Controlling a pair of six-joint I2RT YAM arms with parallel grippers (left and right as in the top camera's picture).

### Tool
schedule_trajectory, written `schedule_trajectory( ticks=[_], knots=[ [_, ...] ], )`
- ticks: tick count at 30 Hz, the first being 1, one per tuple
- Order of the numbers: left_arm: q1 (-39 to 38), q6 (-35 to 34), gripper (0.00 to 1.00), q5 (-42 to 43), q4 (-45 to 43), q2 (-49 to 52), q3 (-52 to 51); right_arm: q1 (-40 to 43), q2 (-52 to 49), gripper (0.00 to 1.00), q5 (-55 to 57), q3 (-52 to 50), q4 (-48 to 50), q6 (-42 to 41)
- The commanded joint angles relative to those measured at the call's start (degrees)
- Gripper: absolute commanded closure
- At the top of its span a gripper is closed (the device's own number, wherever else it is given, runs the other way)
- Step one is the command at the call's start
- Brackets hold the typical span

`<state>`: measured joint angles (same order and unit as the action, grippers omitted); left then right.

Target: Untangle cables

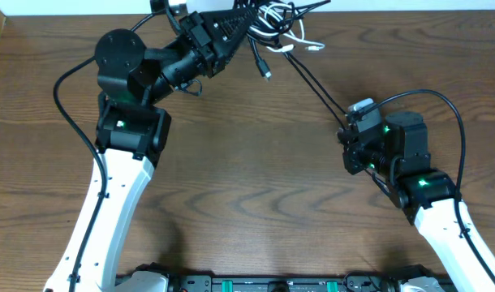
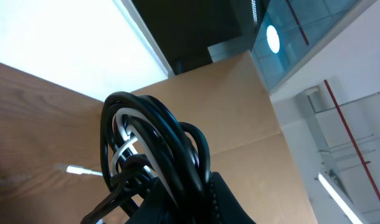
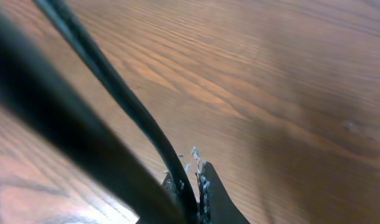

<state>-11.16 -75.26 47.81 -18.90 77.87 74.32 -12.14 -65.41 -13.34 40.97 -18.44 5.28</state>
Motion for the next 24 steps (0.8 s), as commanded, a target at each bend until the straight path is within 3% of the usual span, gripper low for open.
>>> schedule_trajectory(
  ticks=[1, 24],
  knots=[
    [2.9, -0.1, 0.92, -3.2, -2.9, -2.0, 1.7, 1.6, -0.6, 0.99, 8.9, -1.0, -2.7, 0.2],
    [10.8, -0.1, 0.93, -3.3, -2.9, -2.0, 1.6, 19.4, -0.6, 0.99, 10.1, -1.0, -5.2, 2.2]
  ],
)
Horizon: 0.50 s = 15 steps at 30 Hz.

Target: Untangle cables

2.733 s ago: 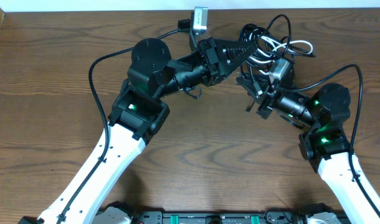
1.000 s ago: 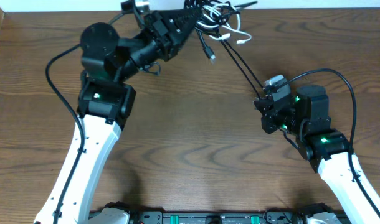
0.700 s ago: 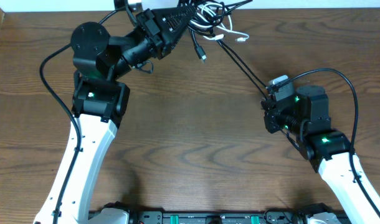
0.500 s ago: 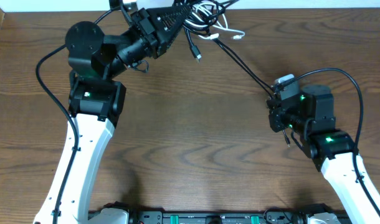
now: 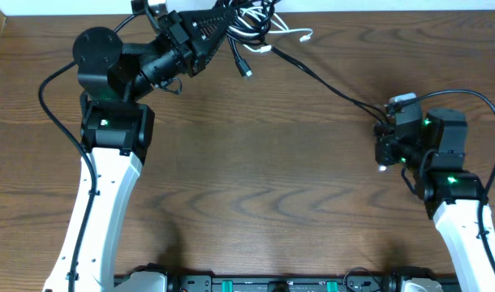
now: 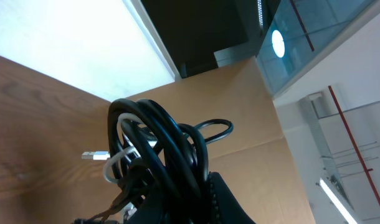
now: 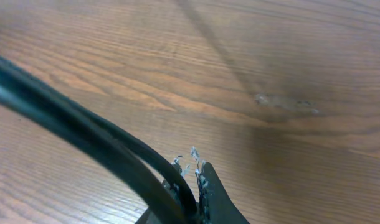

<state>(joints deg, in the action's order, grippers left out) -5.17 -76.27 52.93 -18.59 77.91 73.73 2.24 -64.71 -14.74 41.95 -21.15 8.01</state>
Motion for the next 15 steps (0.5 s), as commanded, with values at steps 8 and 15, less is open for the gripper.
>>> schedule_trajectory(
  ticks=[8, 15],
  knots=[
    [7.5, 1.0, 0.92, -8.4, -3.2, -2.1, 2.2, 11.2, -1.3, 0.99, 11.5, -2.0, -2.2, -0.6],
    [9.9, 1.0, 0.92, -8.4, -3.2, -2.1, 2.2, 15.6, -1.3, 0.99, 11.5, -2.0, -2.1, -0.7]
  ],
)
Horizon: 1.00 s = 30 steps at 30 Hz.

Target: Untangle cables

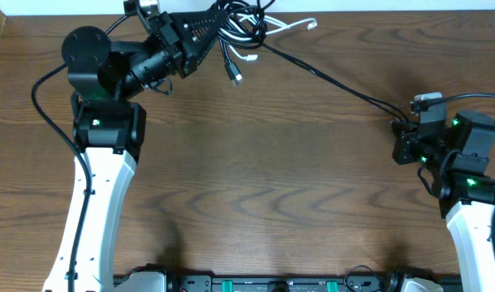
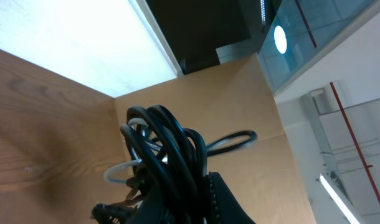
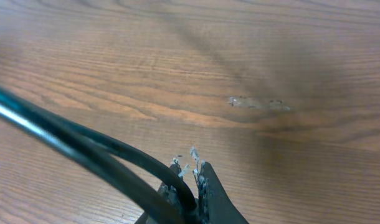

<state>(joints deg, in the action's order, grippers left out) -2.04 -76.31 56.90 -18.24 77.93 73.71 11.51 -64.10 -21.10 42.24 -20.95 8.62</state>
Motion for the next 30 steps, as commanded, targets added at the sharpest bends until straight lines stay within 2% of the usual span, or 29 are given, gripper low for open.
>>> schedule_trajectory(
  ticks=[1, 14, 25, 26, 28, 30],
  knots=[
    [7.1, 1.0, 0.92, -12.3, -3.5, -2.1, 2.3, 7.0, -1.9, 0.99, 17.8, -2.3, -2.2, -1.3],
    [10.9, 2.6, 0.92, -12.3, -3.0, -2.1, 2.3, 9.2, -1.9, 0.99, 17.3, -2.3, -0.2, -3.0],
    [10.9, 6.7, 0.92, -5.2, -2.4, -2.0, 2.3, 9.2, -1.9, 0.98, 4.1, -2.3, 2.9, -3.0],
    [10.9, 7.6, 0.92, -4.3, -2.4, -2.0, 2.3, 9.2, -1.9, 0.94, 3.0, -2.3, 3.0, -3.0],
    [10.8, 9.7, 0.92, -1.9, -1.6, -2.0, 2.3, 9.2, -1.9, 0.77, -0.2, -2.3, 3.0, -3.0],
    [10.8, 11.8, 0.92, 0.4, -0.3, -1.9, 2.3, 9.2, -1.9, 0.51, -3.4, -2.3, 3.0, -3.0]
  ],
)
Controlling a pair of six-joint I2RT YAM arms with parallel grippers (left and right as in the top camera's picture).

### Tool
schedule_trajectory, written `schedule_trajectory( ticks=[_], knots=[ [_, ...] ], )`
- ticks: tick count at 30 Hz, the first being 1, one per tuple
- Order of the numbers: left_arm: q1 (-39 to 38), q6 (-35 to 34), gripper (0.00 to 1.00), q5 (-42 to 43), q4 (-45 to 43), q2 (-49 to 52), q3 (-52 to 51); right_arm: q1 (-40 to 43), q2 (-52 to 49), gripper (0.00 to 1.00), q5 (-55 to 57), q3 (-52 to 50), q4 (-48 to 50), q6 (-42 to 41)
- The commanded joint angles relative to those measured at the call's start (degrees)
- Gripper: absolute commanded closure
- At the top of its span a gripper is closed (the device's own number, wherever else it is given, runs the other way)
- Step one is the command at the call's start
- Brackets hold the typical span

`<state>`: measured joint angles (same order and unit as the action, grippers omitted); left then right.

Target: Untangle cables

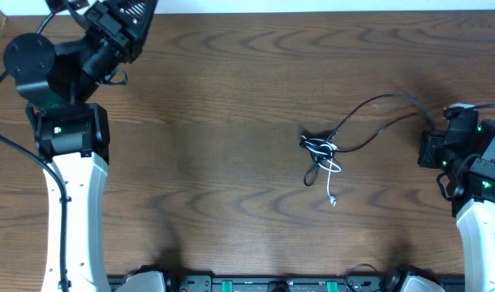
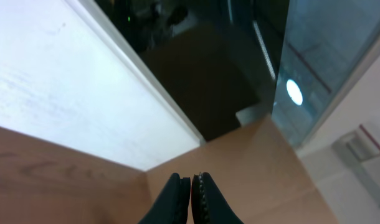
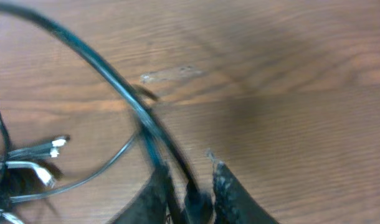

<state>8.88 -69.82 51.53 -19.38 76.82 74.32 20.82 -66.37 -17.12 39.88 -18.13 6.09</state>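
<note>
A small knot of black and white cables (image 1: 316, 148) lies on the wooden table right of centre. A white cable end (image 1: 333, 199) trails toward me from it. One slack black cable (image 1: 377, 103) arcs from the knot to my right gripper (image 1: 426, 150). In the right wrist view that black cable (image 3: 115, 81) runs down between the parted fingers of the right gripper (image 3: 187, 171), which is open. The knot (image 3: 9, 163) shows at that view's left edge. My left gripper (image 2: 191, 180) is shut on nothing, raised at the table's far left corner (image 1: 135, 11) and pointing off the table.
The brown table (image 1: 231, 97) ends at a white wall along the far side. A cardboard box edge sits at the far left. The right arm's own black lead loops by the right edge.
The cable bundle has left my left gripper and now lies on the table right of centre. The left gripper is shut and empty, further left. The right gripper's fingers have parted around the now slack black cable.
My left gripper held the bundle at the far edge while the right gripper, shut on a black cable, was near the middle right. At each later moment the two stood further apart and the cable tauter. Now the bundle lies dropped on the table.
</note>
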Motion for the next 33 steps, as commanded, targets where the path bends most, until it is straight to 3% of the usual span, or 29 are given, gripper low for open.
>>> schedule_trajectory(
  ticks=[1, 2, 4, 7, 13, 16, 21, 27, 33],
  knots=[
    [-0.1, 6.7, 0.92, 6.8, 1.9, -0.8, 1.6, -0.1, 0.3, 0.33, -8.5, 0.1, 0.2, -0.4],
    [-0.1, 7.7, 0.92, 7.6, 2.9, -0.8, 1.6, -0.1, 0.3, 0.21, -9.7, 0.1, 0.1, -0.4],
    [-0.1, 9.8, 0.92, 8.9, 5.2, -0.8, 1.6, -0.2, 0.3, 0.1, -11.1, 0.1, -0.2, -0.5],
    [-0.1, 13.0, 0.92, 9.6, 9.7, -0.8, 1.6, -0.2, 0.3, 0.03, -15.1, 0.1, -1.5, -0.4],
    [-0.4, 24.8, 0.92, 9.6, 22.0, -0.8, 1.6, -1.9, 0.3, 0.02, -31.5, 0.1, -3.2, 6.3],
    [-1.0, 32.3, 0.92, 9.6, 27.8, -0.8, 1.6, -4.3, 0.3, 0.01, -33.7, 0.1, -3.9, 9.6],
    [-3.3, 48.7, 0.92, 9.5, 40.6, -0.8, 1.6, -10.6, 0.3, 0.01, -32.7, 0.1, -5.3, 15.4],
    [-6.1, 65.4, 0.92, 5.0, 55.5, -0.8, 1.6, -18.9, -0.3, 0.01, -19.8, -0.3, -5.2, 15.2],
    [-8.7, 70.3, 0.92, -9.9, 66.1, -0.8, 1.6, -23.5, -4.9, 0.01, -17.3, -0.3, -3.3, 15.2]
  ],
)
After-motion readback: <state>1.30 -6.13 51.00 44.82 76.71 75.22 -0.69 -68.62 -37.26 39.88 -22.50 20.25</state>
